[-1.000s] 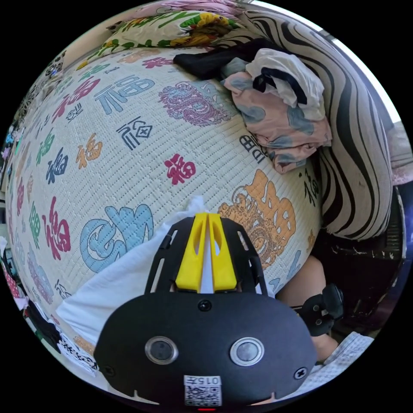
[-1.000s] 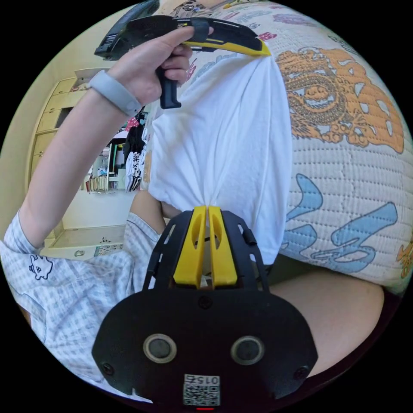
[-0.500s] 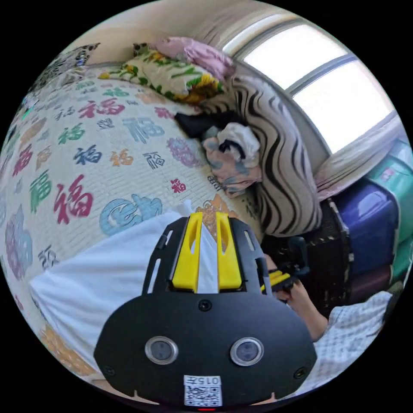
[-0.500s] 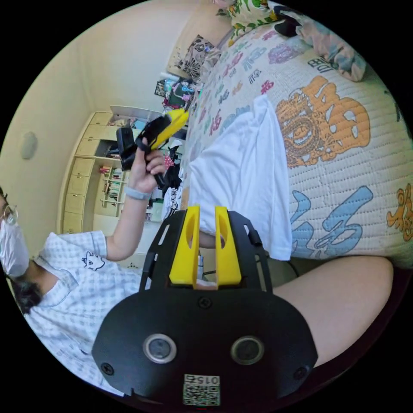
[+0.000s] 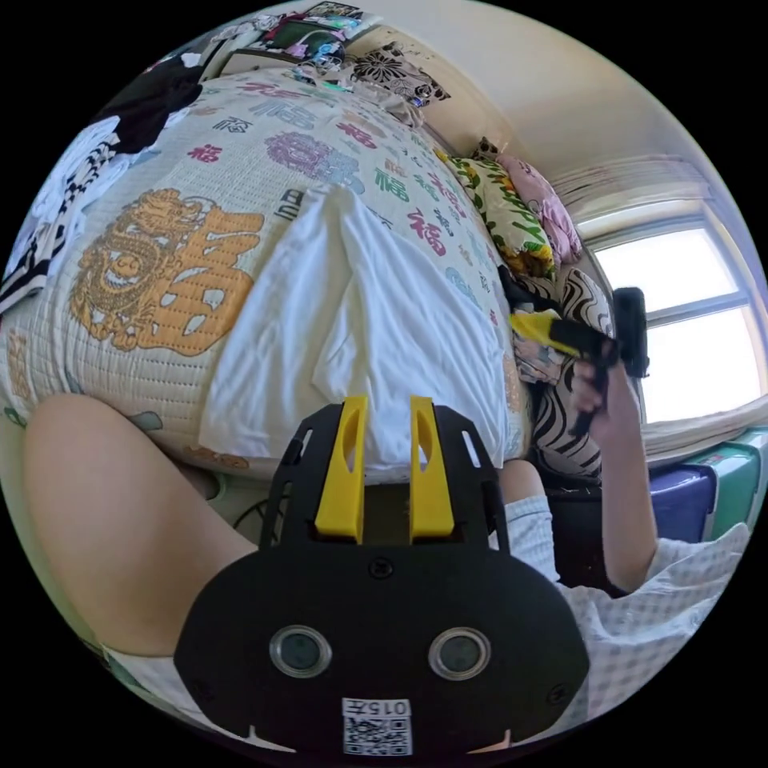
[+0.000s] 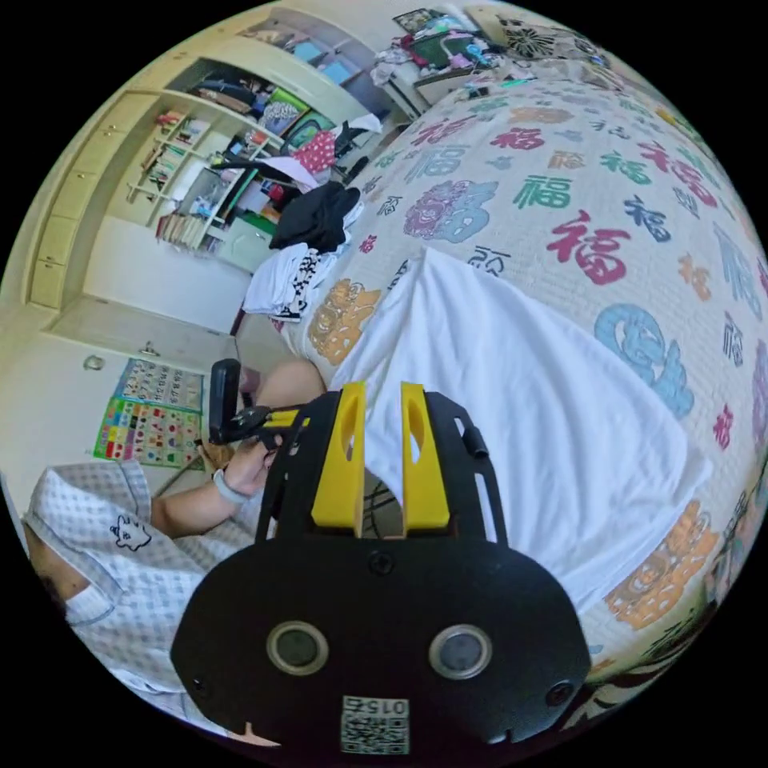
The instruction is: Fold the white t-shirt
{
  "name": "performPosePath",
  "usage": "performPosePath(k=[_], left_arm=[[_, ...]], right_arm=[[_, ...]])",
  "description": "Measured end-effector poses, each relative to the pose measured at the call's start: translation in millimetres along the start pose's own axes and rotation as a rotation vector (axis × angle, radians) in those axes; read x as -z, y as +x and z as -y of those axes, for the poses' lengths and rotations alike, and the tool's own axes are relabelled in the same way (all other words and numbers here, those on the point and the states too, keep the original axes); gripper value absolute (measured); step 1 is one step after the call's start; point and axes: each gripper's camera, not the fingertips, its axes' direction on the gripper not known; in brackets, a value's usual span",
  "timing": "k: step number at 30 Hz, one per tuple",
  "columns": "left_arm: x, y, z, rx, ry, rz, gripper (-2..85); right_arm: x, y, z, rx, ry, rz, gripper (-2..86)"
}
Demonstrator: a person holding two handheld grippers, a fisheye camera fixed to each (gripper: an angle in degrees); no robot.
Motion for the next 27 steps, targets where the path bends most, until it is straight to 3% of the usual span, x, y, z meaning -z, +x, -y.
performPosePath(k=[7,10,14,22,27], left_arm=[[41.4,-24.1,-2.5,-0.023,0.101,0.070,7.9],[54.0,-38.1,2.0,-0.028,0.067,0.063,5.7],[70.0,-67.6,0.7,0.047,0.031,-0.025,0.1],[120.7,-104.6,-8.0,0.174,0.033,-0.069,0.1],[158.5,-113.3,-11.7,0.175,0.086,-0.119,5.2]], right_arm=[[-152.6,-31.3,178.4,0.062,-0.261,-0.265,8.7],[-212.2,-27.5,228.3,0.024,-0.366,-0.371,8.6],[-279.0,-16.0,272.0,-0.039,-0.513,-0.529,0.3],[-331.7,-12.2,312.4,-0.025,-0.545,-0.538,-0.2],[-331.3,-16.2,326.0,0.041,-0.530,-0.422,3.3]])
